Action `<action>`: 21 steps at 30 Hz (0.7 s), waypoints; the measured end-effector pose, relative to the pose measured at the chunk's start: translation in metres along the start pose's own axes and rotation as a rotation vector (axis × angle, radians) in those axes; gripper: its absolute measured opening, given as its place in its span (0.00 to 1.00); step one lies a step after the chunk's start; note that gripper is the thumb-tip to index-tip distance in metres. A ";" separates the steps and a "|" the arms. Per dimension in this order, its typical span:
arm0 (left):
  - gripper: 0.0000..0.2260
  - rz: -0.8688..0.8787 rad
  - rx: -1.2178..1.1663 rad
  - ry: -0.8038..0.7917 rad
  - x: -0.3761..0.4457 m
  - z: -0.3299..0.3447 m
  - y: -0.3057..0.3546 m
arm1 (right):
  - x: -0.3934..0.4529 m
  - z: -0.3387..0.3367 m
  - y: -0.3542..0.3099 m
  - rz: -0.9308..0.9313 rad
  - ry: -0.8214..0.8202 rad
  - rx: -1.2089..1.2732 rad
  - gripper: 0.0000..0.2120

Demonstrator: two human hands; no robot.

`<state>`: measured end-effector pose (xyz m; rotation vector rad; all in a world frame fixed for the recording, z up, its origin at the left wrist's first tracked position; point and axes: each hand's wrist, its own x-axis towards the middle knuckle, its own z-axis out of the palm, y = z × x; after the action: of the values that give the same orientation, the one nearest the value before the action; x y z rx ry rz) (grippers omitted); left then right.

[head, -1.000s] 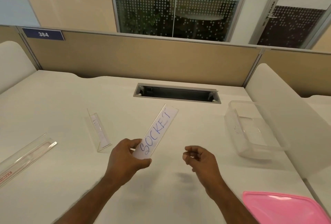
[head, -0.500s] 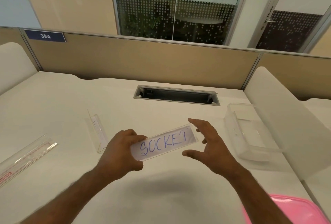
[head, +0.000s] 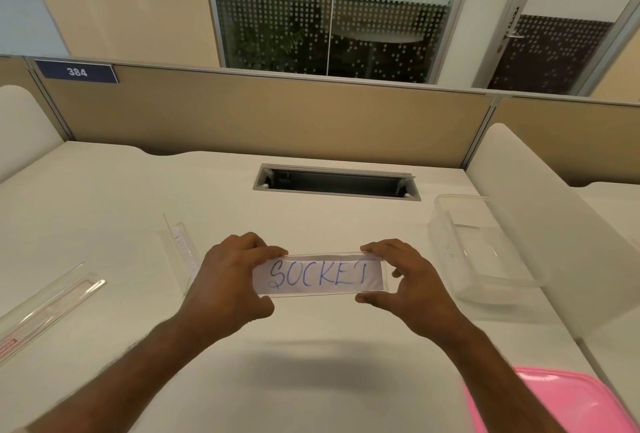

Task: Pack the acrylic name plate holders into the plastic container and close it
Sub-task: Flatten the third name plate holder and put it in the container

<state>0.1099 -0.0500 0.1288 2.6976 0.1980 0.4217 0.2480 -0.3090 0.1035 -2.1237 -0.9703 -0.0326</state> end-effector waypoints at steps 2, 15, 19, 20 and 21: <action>0.30 0.012 -0.024 0.011 0.000 -0.003 0.003 | -0.001 -0.005 -0.003 -0.001 0.023 0.020 0.31; 0.29 0.007 -0.187 0.059 -0.001 -0.018 0.014 | -0.006 -0.043 -0.019 -0.045 0.063 0.066 0.29; 0.28 0.019 -0.215 0.058 0.000 -0.017 0.017 | -0.009 -0.048 -0.018 -0.049 0.060 0.074 0.29; 0.28 0.022 -0.221 0.057 0.000 -0.017 0.018 | -0.009 -0.049 -0.018 -0.049 0.056 0.077 0.29; 0.28 0.025 -0.226 0.056 0.001 -0.017 0.018 | -0.011 -0.050 -0.017 -0.047 0.049 0.081 0.29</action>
<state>0.1069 -0.0604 0.1513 2.4709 0.1242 0.4960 0.2436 -0.3424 0.1457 -2.0172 -0.9762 -0.0667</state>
